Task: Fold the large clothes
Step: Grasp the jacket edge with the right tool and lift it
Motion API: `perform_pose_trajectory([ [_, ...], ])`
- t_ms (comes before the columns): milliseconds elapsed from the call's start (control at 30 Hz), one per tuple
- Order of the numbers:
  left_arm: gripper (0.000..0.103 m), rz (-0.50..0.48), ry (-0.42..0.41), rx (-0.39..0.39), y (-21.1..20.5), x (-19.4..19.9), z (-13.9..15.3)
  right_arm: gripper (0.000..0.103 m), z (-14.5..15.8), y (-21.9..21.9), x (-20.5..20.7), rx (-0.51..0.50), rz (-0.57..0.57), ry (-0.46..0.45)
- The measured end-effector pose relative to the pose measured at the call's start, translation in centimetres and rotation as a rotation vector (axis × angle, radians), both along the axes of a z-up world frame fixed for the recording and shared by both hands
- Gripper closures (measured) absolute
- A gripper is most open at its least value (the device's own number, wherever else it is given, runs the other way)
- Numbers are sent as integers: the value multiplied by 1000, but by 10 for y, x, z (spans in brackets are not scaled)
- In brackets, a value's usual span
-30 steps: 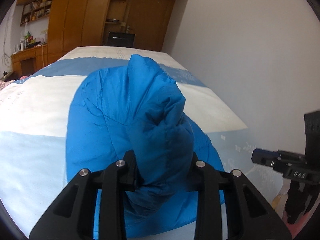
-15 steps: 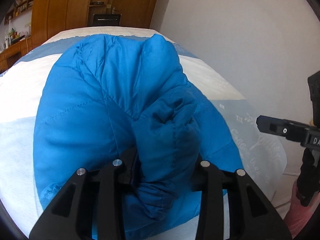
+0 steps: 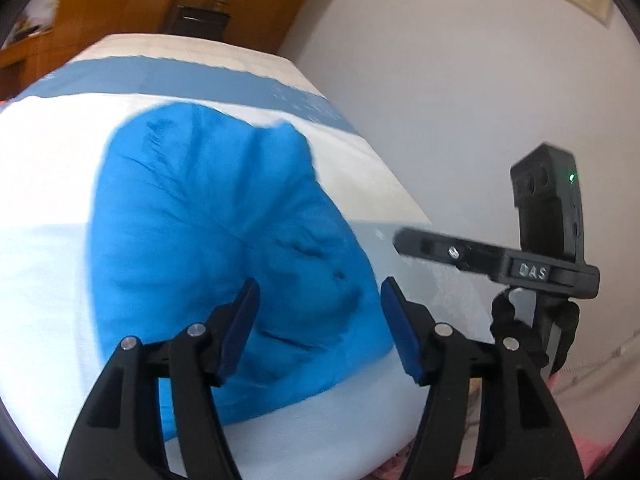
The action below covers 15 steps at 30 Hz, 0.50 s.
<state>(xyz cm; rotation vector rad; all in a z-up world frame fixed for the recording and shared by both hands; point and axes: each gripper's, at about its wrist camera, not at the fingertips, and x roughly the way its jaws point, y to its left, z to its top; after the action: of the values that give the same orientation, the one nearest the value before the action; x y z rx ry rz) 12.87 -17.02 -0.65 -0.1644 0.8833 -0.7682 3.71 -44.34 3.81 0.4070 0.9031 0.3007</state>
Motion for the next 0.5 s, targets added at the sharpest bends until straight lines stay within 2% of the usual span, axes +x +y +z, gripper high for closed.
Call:
perform_pose_trajectory([
  [100, 42, 140, -39, 71, 20, 19, 3, 26, -8, 6, 22, 62, 34, 73],
  [200, 44, 218, -41, 133, 31, 34, -5, 23, -20, 12, 44, 84, 41, 145],
  [300, 44, 251, -38, 160, 36, 46, -13, 21, -30, 16, 57, 98, 40, 183],
  [500, 44, 250, -25, 182, 31, 57, -22, 19, -49, 26, 85, 110, 53, 235],
])
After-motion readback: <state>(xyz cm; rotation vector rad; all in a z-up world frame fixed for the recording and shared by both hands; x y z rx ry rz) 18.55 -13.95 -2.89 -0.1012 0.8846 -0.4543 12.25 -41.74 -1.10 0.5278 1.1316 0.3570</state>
